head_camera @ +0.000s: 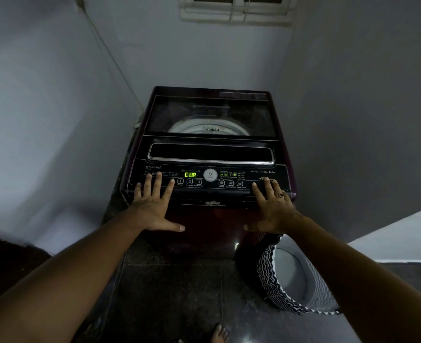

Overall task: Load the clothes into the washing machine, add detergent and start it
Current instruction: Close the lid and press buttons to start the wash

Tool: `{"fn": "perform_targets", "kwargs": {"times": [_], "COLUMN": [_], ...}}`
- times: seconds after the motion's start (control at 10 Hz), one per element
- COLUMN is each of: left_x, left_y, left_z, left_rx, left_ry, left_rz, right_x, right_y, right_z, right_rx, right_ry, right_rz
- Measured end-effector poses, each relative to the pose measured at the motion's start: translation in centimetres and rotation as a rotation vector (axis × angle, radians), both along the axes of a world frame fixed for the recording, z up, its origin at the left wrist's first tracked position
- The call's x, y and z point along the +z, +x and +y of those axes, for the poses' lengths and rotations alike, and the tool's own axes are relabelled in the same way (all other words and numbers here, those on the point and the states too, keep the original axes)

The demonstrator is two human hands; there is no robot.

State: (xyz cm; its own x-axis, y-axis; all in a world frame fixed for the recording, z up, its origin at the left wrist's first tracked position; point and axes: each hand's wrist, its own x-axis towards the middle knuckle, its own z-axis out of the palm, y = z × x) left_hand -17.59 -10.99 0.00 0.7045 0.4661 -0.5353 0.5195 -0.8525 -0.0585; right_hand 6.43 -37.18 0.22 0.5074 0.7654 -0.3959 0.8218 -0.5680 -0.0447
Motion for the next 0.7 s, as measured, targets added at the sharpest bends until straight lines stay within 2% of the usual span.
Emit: {"fn": "perform_targets", "kwargs": {"times": [0.7], "left_x": [-0.12], "left_y": [-0.03], "left_z": [0.00], "left_rx": [0.007], "left_ry": [0.003], "left_rz": [-0.008], "right_x": [-0.14], "right_y": [0.01], "right_z": [-0.31], "right_rx": [0.006], "right_ry": [0.020], "right_rz": [0.001]}}
